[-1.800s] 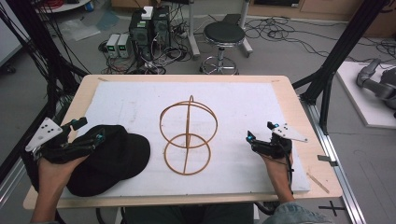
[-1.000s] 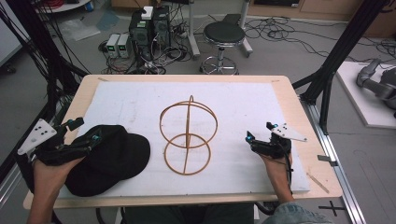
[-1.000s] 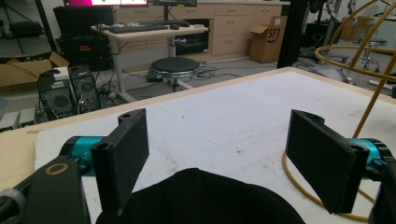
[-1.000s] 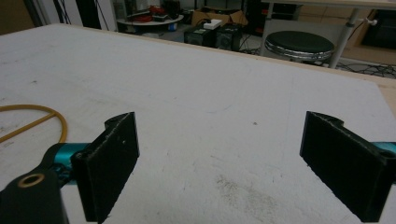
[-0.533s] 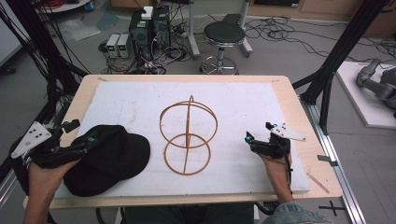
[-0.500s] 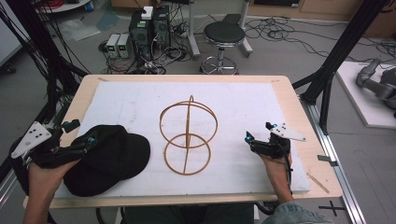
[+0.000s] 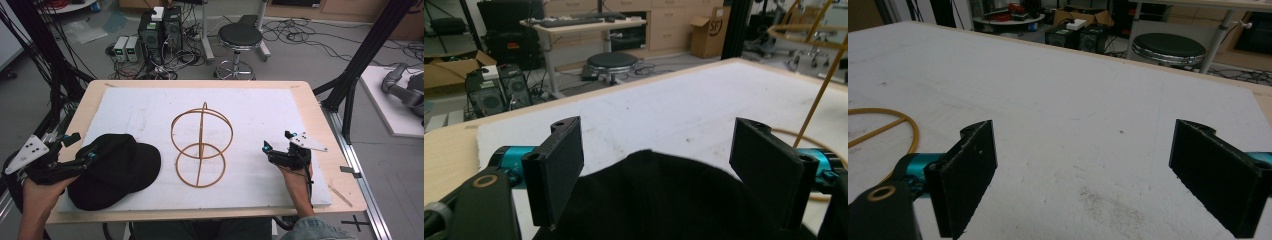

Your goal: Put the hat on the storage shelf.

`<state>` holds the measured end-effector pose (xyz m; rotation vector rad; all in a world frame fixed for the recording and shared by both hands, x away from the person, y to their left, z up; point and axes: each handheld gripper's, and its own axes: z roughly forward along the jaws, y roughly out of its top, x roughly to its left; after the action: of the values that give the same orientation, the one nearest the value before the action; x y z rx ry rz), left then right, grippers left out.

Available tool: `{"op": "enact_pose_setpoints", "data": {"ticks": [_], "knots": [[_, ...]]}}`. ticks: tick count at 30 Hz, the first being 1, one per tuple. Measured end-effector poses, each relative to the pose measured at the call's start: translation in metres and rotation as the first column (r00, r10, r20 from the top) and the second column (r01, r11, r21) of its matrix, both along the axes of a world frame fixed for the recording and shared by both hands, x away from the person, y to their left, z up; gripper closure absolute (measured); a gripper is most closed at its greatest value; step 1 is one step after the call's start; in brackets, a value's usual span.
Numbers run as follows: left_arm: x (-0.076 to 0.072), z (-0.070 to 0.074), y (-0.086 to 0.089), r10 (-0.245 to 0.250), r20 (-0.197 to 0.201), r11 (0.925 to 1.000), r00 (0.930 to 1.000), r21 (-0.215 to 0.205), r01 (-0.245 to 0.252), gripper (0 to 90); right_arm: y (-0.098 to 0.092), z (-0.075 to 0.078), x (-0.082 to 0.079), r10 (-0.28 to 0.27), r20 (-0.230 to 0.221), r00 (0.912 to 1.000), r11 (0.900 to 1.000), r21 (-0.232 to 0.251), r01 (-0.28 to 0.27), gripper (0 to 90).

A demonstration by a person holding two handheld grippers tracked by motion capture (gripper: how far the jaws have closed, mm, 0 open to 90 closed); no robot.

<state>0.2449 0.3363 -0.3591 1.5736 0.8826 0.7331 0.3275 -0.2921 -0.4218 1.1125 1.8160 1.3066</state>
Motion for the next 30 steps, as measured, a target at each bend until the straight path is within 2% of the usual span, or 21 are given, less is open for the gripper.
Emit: {"op": "enact_pose_setpoints", "data": {"ticks": [4, 12, 20, 26, 27, 30], "knots": [[0.0, -0.009, 0.006, 0.001, -0.027, 0.9993, 0.9996, 0.037, 0.0, 22.9, 0.0, 0.0, 0.0, 0.004, 0.004, 1.0, 1.0, -0.008, -0.004, 11.5], [-0.009, -0.028, 0.022, 0.019, -0.061, 0.9997, 0.998, 0.02, -0.017, 22.9, 0.0, 0.0, 0.001, 0.007, 0.004, 1.0, 1.0, -0.009, -0.007, 11.6], [-0.014, -0.04, 0.026, 0.005, -0.073, 0.9998, 0.9974, 0.019, -0.003, 22.9, 0.001, 0.0, 0.001, 0.015, 0.007, 0.9999, 1.0, -0.012, -0.015, 11.6], [-0.013, -0.05, 0.026, -0.003, -0.104, 1.0, 0.9946, 0.008, 0.004, 23.0, 0.002, -0.001, 0.002, 0.017, -0.007, 0.9998, 1.0, -0.006, -0.017, 11.7], [-0.012, -0.052, 0.026, -0.018, -0.114, 0.9998, 0.9933, 0.01, 0.02, 24.8, 0.001, 0.0, 0.002, 0.019, 0.003, 0.9998, 1.0, -0.008, -0.019, 13.4], [-0.012, -0.054, 0.025, -0.023, -0.131, 0.9995, 0.9911, 0.019, 0.026, 29.1, 0.001, 0.0, 0.001, 0.021, 0.006, 0.9998, 1.0, -0.01, -0.021, 13.4]]}}
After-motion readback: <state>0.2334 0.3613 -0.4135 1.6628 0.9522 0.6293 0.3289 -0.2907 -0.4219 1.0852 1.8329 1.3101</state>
